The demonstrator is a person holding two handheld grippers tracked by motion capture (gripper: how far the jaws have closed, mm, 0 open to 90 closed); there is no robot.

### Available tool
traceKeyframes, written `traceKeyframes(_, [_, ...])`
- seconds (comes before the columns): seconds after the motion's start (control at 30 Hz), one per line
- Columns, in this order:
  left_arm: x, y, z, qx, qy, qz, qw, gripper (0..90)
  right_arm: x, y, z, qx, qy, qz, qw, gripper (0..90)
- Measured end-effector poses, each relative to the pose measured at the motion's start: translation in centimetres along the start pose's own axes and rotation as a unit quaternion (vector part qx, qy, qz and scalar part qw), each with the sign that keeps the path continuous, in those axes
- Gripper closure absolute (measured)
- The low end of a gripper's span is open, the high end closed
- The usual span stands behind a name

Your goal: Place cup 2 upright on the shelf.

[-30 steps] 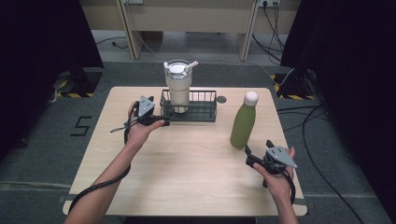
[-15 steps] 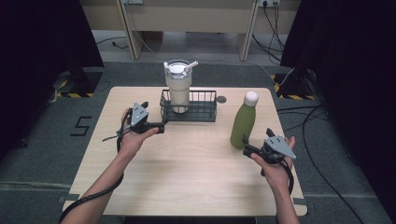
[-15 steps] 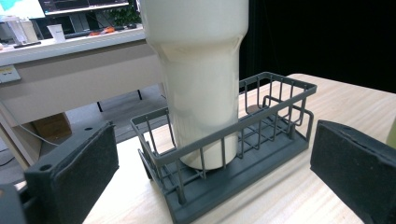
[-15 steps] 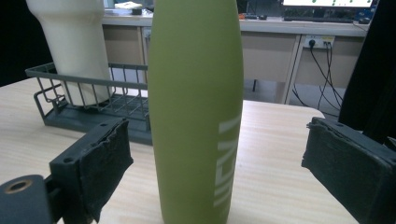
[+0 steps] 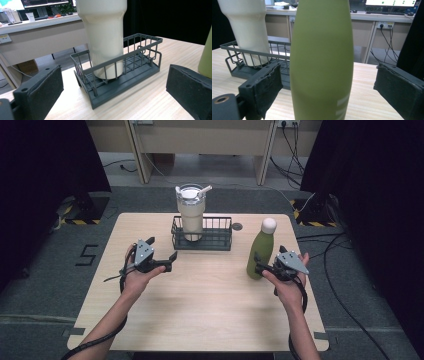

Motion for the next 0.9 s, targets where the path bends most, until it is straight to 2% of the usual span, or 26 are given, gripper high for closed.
traceKeyframes(0.17, [0.5,0.4,0.5,0.002,0.001,0.007,1.0000,0.3,-0.1,-0.3,-1.0,-0.002,-0.005,0.001,1.0000,8.0])
traceKeyframes(0.37, [0.9,0.5,1.0,-0.002,-0.002,-0.001,1.0000,0.4,-0.1,-0.3,-2.1,0.001,-0.012,0.004,0.9999,9.4])
traceKeyframes(0.47, [1.1,0.5,1.2,-0.004,-0.001,0.003,1.0000,0.4,-0.2,-0.3,-2.6,0.002,-0.014,0.006,0.9999,10.3])
traceKeyframes(0.9, [2.0,0.4,1.9,-0.008,-0.007,0.005,0.9999,0.4,-0.1,-0.5,-3.6,0.005,-0.015,0.011,0.9998,16.2])
Point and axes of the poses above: each handheld gripper's, and its own axes: z roughly backward along the jaws, x roughly out of its underside, y roughly to its right, the point moved 9 cm from there along -z, roughly forward along the jaws, and after that the axes turned 14 degrees about -z, right-handed, at the moved point
